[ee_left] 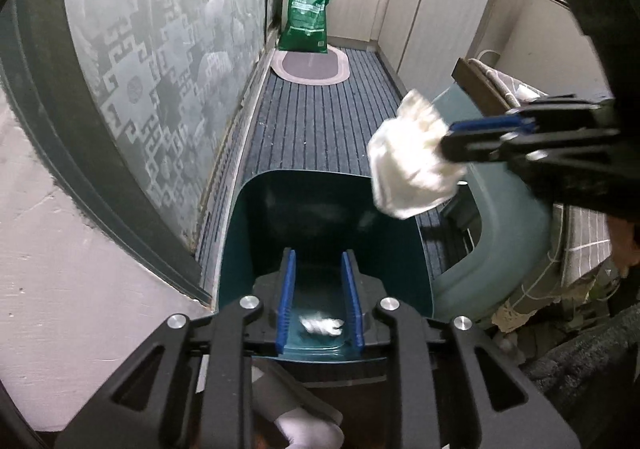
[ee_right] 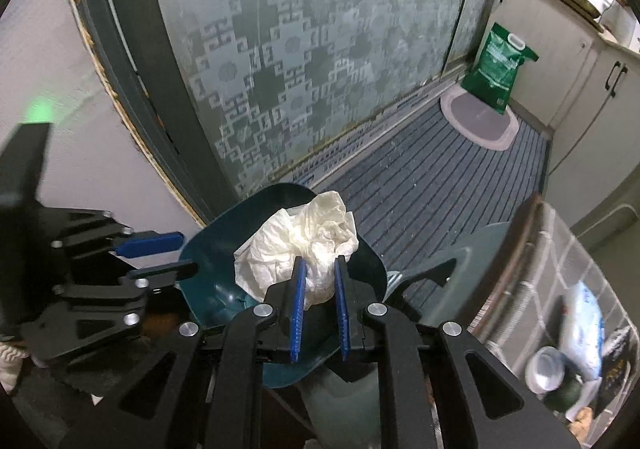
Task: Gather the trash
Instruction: 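Carry both tissues to the teal bin and open both grippers over it, then return both grippers to the table and reach the left gripper to the walnut, then grasp the brown walnut with the left gripper while the right gripper grasps the ginger root, then carry walnut and ginger to the teal bin and release both inside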
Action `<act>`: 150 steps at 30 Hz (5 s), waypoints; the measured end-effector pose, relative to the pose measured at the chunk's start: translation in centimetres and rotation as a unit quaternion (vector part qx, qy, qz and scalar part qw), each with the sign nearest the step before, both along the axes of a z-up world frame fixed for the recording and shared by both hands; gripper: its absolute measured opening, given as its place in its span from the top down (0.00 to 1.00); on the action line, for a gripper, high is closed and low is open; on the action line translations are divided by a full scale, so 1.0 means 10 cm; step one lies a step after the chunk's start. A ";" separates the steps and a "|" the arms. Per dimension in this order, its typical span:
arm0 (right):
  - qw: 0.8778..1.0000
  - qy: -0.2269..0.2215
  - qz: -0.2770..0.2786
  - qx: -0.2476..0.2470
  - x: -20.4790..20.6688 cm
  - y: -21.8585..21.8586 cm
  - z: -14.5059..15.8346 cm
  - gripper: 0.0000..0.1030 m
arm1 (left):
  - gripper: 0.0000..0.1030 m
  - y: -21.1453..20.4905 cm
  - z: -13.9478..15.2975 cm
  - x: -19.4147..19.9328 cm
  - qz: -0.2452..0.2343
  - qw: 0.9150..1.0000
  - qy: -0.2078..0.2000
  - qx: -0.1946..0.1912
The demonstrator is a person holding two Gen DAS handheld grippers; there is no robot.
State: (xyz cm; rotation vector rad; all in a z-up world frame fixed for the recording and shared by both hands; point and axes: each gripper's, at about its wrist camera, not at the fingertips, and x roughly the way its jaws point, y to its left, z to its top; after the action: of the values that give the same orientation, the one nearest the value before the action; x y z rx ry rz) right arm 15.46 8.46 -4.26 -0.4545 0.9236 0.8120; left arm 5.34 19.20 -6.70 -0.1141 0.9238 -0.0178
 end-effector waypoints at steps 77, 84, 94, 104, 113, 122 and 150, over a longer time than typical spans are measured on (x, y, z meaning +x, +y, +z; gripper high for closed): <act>0.977 -0.082 -0.168 0.103 -0.04 -2.48 0.56 0.52 | 0.59 -1.79 0.61 0.44 -0.104 0.990 -0.096 -0.011; 0.977 -0.078 -0.179 0.086 -0.07 -2.67 0.49 0.52 | 0.59 -2.03 0.46 0.62 -0.114 0.991 -0.066 -0.018; 0.976 -0.070 -0.194 0.069 -0.09 -2.96 0.40 0.52 | 0.60 -2.20 0.34 0.91 -0.092 0.995 -0.030 -0.011; 0.980 -0.057 -0.188 0.045 -0.07 -3.11 0.19 0.42 | 0.63 -2.34 0.32 0.98 -0.072 0.997 -0.034 0.025; 0.982 -0.039 -0.162 0.085 -0.03 -3.09 0.12 0.37 | 0.79 -2.27 0.33 0.99 -0.058 0.998 -0.036 0.017; 0.983 -0.037 -0.159 0.081 0.07 -2.91 0.09 0.44 | 0.80 -2.22 0.38 0.95 -0.057 0.998 -0.041 -0.003; 0.979 -0.069 -0.174 0.082 0.10 -2.42 0.43 0.73 | 0.80 -1.55 0.64 0.60 -0.044 0.995 -0.085 -0.023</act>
State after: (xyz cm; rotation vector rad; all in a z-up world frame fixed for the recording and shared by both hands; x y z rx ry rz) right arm 16.51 -15.70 0.03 -0.1929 0.7708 0.5234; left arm 11.37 3.71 -0.27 -0.1131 0.7582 -0.1289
